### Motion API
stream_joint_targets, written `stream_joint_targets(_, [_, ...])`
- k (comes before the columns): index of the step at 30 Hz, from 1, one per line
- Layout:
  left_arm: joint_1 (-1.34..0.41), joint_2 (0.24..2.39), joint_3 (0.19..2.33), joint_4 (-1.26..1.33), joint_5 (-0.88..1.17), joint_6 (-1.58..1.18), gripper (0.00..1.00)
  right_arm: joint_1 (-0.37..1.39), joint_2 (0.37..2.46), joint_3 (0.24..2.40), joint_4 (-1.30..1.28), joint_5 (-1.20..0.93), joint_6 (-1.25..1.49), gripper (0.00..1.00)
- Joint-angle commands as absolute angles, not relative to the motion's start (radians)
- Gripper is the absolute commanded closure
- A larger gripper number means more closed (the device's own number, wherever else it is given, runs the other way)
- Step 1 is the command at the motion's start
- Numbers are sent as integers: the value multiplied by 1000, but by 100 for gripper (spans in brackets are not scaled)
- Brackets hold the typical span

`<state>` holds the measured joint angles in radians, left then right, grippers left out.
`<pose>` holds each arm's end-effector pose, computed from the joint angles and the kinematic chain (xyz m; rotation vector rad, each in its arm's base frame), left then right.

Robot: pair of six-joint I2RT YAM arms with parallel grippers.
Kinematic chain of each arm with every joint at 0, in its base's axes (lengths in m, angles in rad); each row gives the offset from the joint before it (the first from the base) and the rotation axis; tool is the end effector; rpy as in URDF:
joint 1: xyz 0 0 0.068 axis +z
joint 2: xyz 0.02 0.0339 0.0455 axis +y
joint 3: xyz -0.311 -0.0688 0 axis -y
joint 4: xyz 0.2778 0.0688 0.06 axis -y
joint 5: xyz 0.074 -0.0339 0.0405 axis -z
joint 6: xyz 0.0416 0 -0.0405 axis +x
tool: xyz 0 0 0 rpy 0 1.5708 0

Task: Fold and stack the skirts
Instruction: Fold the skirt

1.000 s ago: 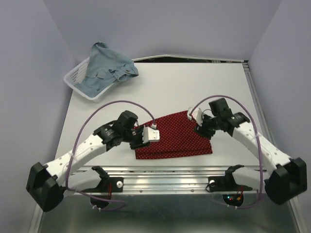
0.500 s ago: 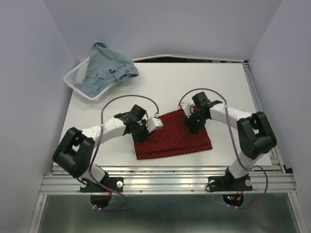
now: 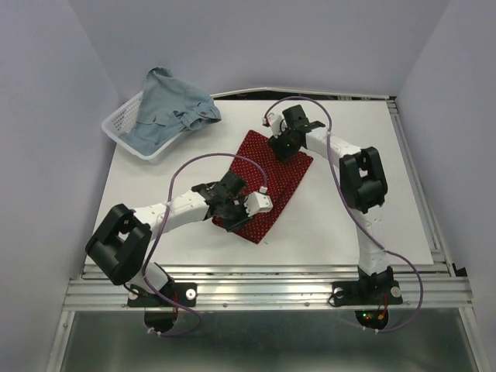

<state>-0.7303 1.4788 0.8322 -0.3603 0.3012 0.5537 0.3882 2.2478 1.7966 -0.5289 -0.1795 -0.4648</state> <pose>0.2228 -0.2161 0.2076 1.6298 1.9911 -0.4542 0.5109 0.2170 0.1933 -1.1133 2.2821 0.1987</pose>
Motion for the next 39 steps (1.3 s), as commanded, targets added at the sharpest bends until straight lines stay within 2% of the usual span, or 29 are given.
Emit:
stream_joint_targets(1, [-796, 1454, 940, -296, 362, 416, 61, 368, 2189, 1901, -520, -187, -332, 42])
stream_joint_targets(4, [-801, 1434, 975, -247, 344, 335, 57, 330, 2042, 1824, -520, -251, -214, 41])
stream_joint_targets(8, [-824, 1451, 1035, -195, 211, 155, 56, 275, 1871, 1558, -505, -350, -11, 40])
stream_joint_targets(12, [-859, 1546, 1103, -196, 112, 91, 63, 275, 1790, 1332, -468, -408, 221, 46])
stream_joint_targets(15, [-867, 1606, 1135, -199, 110, 78, 66, 275, 1724, 1133, -336, -526, 392, 47])
stream_joint_targets(21, [-873, 1649, 1144, -209, 117, 95, 65, 275, 1661, 864, -14, -587, 671, 51])
stream_joint_targets(29, [-874, 1707, 1177, -261, 167, 121, 62, 293, 1686, 703, 196, -617, 739, 56])
stream_joint_targets(32, [-874, 1712, 1170, -268, 189, 124, 60, 293, 1701, 696, 206, -617, 735, 59])
stream_joint_targets(36, [-874, 1736, 1180, -279, 199, 126, 53, 302, 1743, 699, 187, -640, 723, 66])
stream_joint_targets(39, [-874, 1750, 1184, -275, 186, 117, 56, 302, 1740, 683, 183, -637, 719, 67])
